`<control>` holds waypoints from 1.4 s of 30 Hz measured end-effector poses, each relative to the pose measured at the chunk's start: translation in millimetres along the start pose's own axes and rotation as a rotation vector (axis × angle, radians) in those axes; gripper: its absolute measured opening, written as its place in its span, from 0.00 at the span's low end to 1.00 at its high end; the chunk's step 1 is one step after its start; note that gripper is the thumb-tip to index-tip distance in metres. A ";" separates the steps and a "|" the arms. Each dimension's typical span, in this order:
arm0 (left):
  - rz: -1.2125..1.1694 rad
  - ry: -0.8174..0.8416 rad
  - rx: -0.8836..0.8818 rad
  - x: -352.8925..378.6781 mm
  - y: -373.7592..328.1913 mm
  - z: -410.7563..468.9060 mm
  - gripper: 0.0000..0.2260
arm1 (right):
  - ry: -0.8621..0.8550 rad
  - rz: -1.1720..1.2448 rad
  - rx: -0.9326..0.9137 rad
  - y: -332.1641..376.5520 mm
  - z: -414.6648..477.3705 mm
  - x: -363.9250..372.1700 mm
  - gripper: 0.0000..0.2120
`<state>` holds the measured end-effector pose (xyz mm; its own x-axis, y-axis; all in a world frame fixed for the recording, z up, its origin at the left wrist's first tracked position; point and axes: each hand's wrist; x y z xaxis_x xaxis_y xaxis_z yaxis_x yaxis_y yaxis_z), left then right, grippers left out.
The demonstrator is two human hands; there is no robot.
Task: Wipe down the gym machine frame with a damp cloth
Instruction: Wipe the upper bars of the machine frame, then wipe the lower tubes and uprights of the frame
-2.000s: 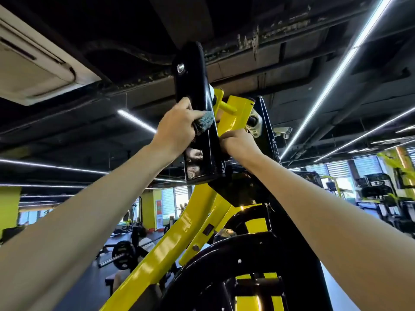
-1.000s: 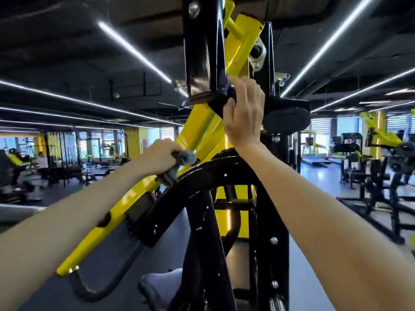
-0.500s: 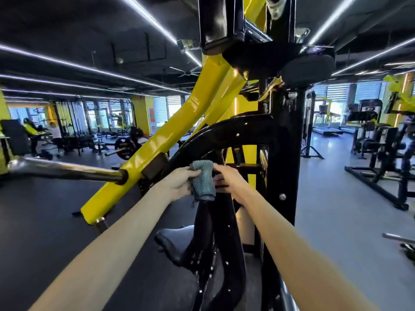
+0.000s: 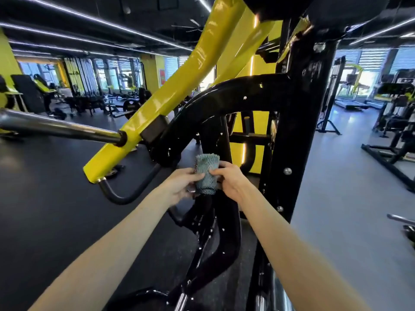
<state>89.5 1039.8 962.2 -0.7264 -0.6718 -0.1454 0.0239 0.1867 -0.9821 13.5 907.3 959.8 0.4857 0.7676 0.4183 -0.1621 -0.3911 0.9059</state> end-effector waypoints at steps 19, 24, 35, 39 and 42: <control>0.331 -0.176 0.012 -14.0 11.6 15.0 0.04 | 0.137 -0.465 0.109 -34.5 14.2 -51.6 0.08; 0.030 -0.113 -0.116 -26.3 15.2 9.5 0.07 | 0.155 -0.056 0.246 -38.6 15.7 -41.6 0.12; 0.600 -0.370 -0.037 -27.7 63.4 15.3 0.03 | 0.035 0.125 0.440 -84.5 9.6 -31.2 0.10; 1.024 0.014 0.219 10.5 62.3 -2.0 0.02 | -0.026 0.184 0.418 -87.9 11.6 -17.2 0.14; 0.833 0.077 0.165 3.8 65.3 -7.4 0.05 | -0.076 0.141 0.365 -91.8 13.7 -22.9 0.07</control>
<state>83.3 1054.7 898.4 -0.4724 -0.3095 -0.8253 0.6664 0.4874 -0.5642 28.9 918.7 866.2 0.5448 0.6591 0.5183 0.0775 -0.6551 0.7516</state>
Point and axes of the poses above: each hand's wrist, its own z-axis towards the middle knuckle, its own x-axis out of the palm, y = z × x, and after that the axes turned 9 degrees about z, right-handed
